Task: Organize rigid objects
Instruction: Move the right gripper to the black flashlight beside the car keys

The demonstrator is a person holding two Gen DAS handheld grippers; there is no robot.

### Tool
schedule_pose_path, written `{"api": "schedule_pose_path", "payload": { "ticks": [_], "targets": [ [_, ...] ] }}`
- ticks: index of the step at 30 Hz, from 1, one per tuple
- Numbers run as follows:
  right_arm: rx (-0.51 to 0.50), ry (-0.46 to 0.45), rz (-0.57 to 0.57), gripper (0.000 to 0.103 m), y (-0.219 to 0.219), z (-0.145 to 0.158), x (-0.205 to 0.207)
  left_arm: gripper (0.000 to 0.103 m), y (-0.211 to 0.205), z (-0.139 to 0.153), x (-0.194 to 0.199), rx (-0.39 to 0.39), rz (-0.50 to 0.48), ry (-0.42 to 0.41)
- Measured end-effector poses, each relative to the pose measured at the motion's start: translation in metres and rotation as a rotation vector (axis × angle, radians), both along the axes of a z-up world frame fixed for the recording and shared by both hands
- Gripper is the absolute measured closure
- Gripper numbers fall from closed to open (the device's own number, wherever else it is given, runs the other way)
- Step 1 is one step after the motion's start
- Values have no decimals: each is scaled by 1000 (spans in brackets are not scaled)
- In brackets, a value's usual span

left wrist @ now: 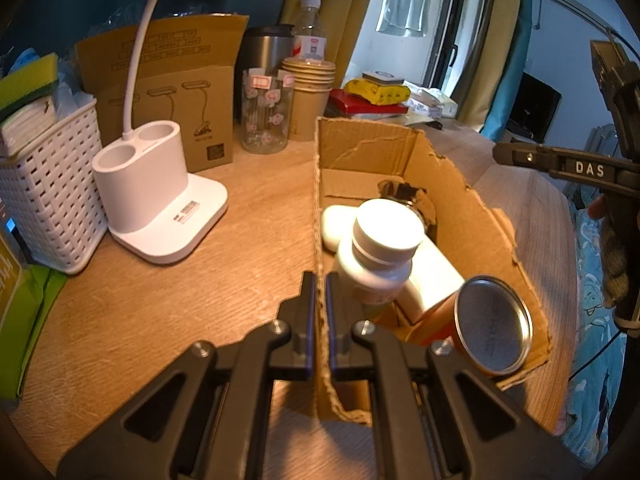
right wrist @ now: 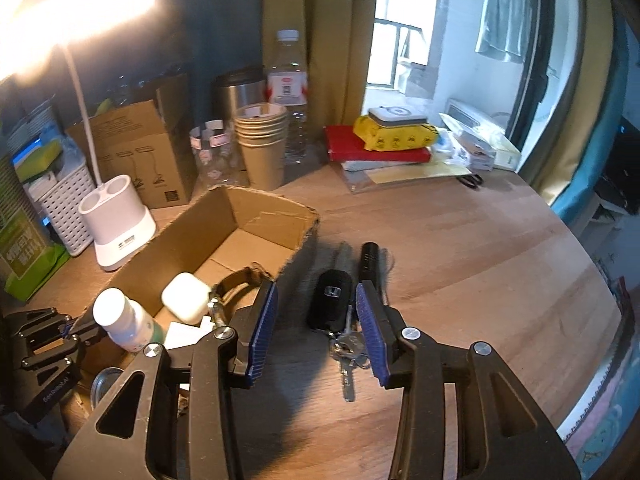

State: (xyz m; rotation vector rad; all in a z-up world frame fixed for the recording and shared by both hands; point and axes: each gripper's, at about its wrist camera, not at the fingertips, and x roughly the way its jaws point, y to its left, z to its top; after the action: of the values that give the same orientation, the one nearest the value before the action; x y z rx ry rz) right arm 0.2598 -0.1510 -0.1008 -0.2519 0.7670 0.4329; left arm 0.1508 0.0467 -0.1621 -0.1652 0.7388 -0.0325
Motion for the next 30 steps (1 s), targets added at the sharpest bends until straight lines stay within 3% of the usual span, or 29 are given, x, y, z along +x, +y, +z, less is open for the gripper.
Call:
{"api": "schedule_pose_path", "payload": {
  "ticks": [14, 30],
  "targets": [
    [-10, 25, -54, 60, -23, -20, 18, 99, 0, 0, 0, 0, 1, 0],
    [-22, 60, -40, 61, -19, -51, 53, 99, 0, 0, -1, -1, 1, 0]
  ]
}}
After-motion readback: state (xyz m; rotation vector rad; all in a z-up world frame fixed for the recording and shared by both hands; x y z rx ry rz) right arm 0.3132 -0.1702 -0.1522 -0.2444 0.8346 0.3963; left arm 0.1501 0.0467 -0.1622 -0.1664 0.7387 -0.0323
